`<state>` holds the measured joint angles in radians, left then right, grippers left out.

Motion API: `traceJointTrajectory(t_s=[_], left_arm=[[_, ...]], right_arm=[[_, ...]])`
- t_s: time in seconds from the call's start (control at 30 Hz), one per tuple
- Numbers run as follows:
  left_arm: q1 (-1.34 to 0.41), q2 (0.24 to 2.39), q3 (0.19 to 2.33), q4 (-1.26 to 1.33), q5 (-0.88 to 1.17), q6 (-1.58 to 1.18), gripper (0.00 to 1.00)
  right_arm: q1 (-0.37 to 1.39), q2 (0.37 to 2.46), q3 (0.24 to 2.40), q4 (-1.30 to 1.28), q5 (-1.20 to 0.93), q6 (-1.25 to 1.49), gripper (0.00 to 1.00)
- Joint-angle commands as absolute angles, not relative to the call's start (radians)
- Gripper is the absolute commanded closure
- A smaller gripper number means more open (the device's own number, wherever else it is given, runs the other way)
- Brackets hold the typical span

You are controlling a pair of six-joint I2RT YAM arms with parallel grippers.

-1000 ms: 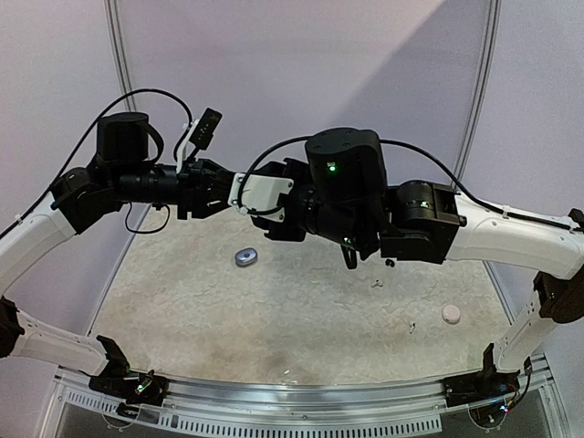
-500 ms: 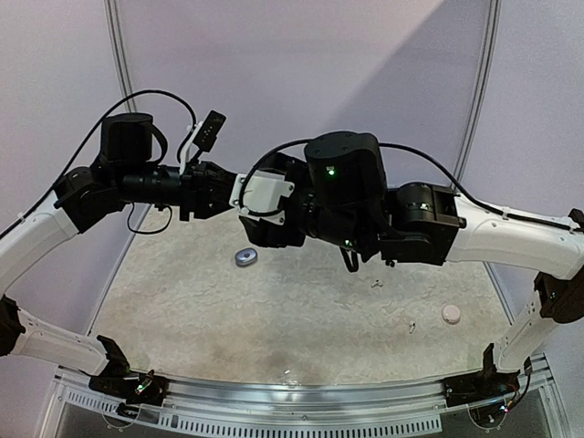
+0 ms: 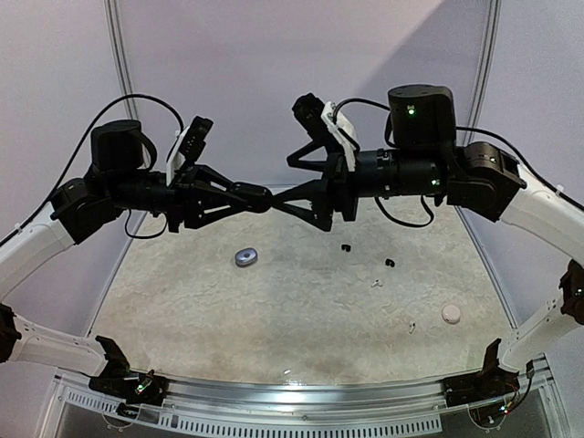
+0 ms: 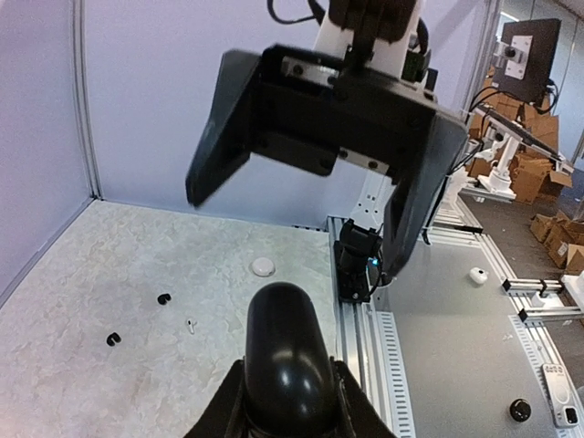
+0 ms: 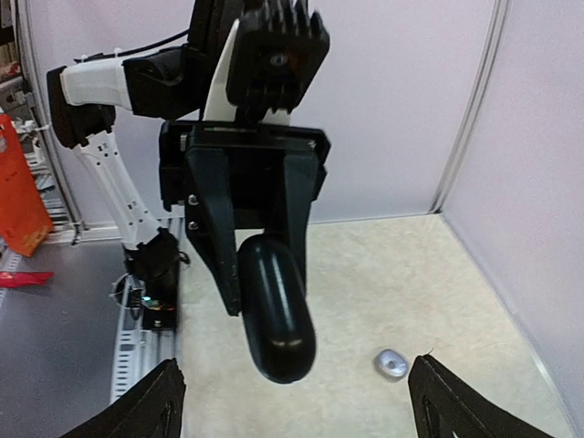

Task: Insert the wireless bluetooth earbuds into the charging case

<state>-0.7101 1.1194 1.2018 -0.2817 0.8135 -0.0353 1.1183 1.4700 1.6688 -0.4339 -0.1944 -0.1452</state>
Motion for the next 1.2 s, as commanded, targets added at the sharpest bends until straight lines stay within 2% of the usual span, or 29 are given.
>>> traceJointTrajectory(t_s=[0.0,0.2,0.3,0.43,0.7,1.1,1.13,1.17], left_arm=[[-0.704,1.102,1.188,-0.247,0.847,-0.002,1.00],[-0.710,1.094,1.180,-0.268,0.861,0.031,1.00],[-0.712,1.089,1.177,-0.270,0.868,0.035,1.00],[-0.716,1.090,1.175,-0.275,0.875,0.045,1.00],[-0.719,1.090,1.179,-0.299,0.884,0.070,1.00],[-0.720,1.090,1.167,-0.263,0.874,0.015,1.00],[-0.720,1.086,1.155,-0.253,0.871,0.005,0.97],[-0.718,1.081,1.143,-0.237,0.870,0.003,0.83]], right_arm=[[1.118,1.539,1.694,-0.503,-0.360,-0.033,0.17],[1.119,1.581,1.730,-0.511,-0.386,-0.011,0.36],[1.118,1.577,1.727,-0.498,-0.382,-0.005,0.39],[1.118,1.578,1.731,-0.472,-0.382,-0.005,0.47],[1.118,1.597,1.757,-0.479,-0.367,-0.005,0.49],[1.118,1.608,1.767,-0.495,-0.395,-0.005,0.85],[1.118,1.607,1.767,-0.496,-0.393,-0.005,0.87],[1.118,1.605,1.767,-0.497,-0.392,-0.005,0.89]])
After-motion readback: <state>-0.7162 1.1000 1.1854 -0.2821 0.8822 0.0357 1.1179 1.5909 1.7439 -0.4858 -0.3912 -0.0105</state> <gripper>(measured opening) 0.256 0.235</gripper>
